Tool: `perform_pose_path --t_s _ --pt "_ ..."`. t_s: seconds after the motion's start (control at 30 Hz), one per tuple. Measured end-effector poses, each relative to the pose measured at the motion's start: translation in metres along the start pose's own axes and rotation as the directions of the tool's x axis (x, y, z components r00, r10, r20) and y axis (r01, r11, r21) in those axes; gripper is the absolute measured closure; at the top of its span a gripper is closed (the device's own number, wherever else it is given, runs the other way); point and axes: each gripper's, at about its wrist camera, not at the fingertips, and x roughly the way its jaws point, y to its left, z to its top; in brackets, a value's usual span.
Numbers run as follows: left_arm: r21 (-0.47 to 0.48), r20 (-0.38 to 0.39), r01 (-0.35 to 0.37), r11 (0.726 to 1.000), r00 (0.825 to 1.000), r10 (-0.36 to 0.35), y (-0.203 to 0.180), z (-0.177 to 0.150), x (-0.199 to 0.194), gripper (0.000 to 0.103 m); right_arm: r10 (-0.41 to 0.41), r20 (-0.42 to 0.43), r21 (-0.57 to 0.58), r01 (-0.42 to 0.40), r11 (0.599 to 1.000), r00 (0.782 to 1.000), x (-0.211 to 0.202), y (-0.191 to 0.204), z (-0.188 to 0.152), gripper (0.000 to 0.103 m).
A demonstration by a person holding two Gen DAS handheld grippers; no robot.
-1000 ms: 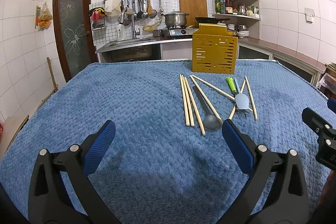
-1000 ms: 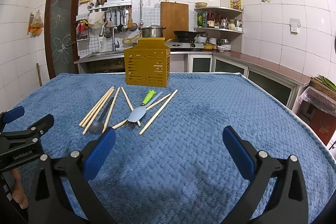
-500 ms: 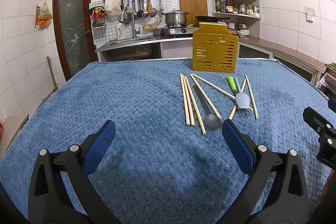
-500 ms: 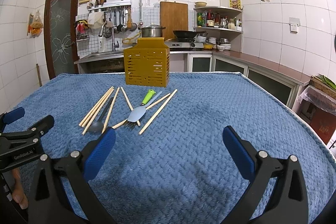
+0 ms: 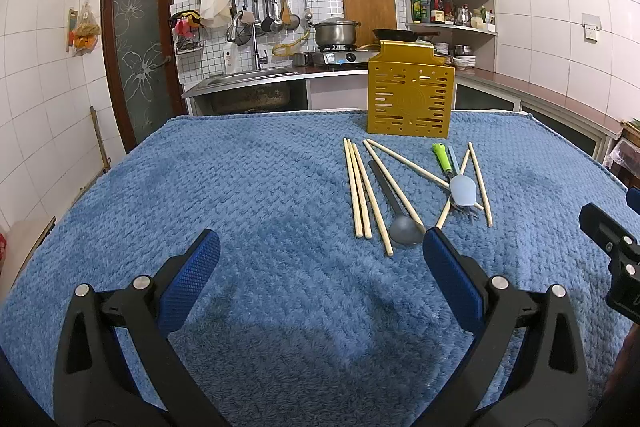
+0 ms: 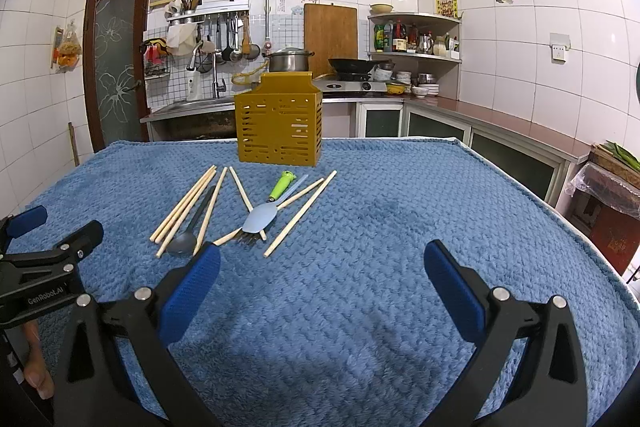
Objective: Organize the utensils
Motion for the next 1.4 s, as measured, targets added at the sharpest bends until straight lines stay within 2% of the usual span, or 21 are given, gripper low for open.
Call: perform_pose_path --t_s 1.4 --pt "-0.011 -0.022 -0.015 1.0 1.0 0.014 0.0025 -0.0013 0.0029 0.005 0.0 0.002 0.004 0.0 1.0 1.0 0.0 -0.0015 0.0011 0.004"
